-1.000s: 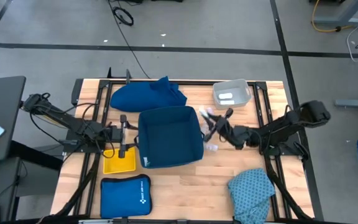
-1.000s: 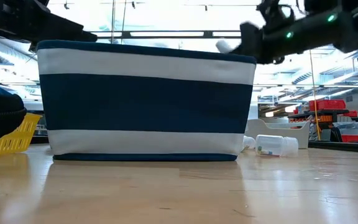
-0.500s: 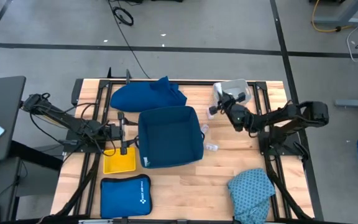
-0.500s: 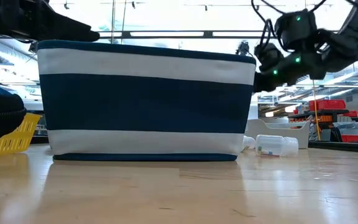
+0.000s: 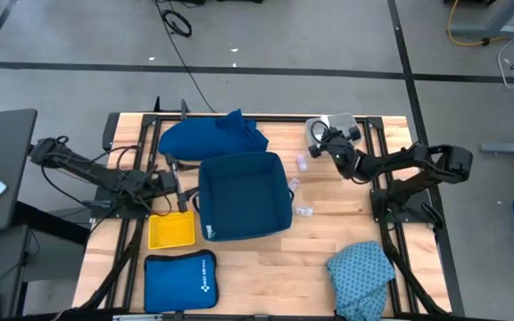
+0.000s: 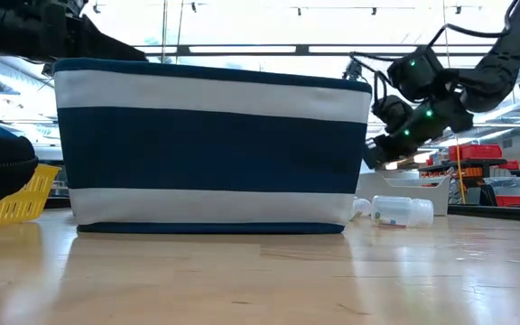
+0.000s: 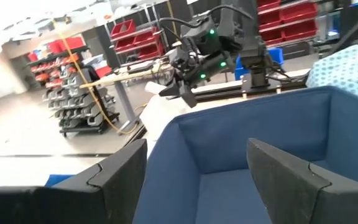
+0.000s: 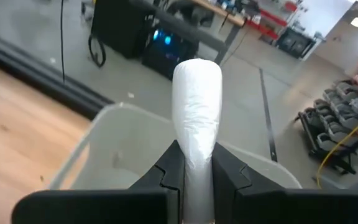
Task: Pick & place medical supplies in basket/bin
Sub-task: Put the white roll gauze into the gray bin
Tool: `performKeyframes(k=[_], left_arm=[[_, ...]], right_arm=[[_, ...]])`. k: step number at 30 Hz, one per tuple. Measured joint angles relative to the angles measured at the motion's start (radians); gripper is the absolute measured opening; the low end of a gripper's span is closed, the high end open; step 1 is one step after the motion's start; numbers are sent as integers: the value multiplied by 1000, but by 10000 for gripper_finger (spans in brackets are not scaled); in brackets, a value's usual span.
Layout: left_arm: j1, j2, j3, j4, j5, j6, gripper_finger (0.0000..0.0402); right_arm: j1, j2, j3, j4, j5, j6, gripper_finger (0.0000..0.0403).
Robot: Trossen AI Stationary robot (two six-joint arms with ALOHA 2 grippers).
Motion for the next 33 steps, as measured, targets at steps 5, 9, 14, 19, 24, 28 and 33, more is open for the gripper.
performKeyframes(k=[5, 9, 14, 19, 24, 28, 33], left_arm=[[21, 15, 0, -3, 1, -22, 280], [37, 31, 0, -4, 3, -22, 280], [54, 39, 0, -4, 9, -22, 280], [54, 39, 0, -4, 12, -21, 280], [52, 39, 0, -4, 12, -21, 280], [52, 39, 0, -4, 12, -21, 280], [52, 39, 0, -4, 12, -25, 280]], right_arm=[[-34, 0, 0, -70, -54, 28, 42], [-72, 0, 14, -167, -123, 82, 42], [-106, 1, 43, -294, -192, 131, 42], [-123, 1, 66, -380, -253, 149, 42], [-132, 1, 101, -502, -266, 167, 42], [-133, 1, 122, -564, -308, 170, 42], [-133, 0, 129, -591, -326, 186, 42]])
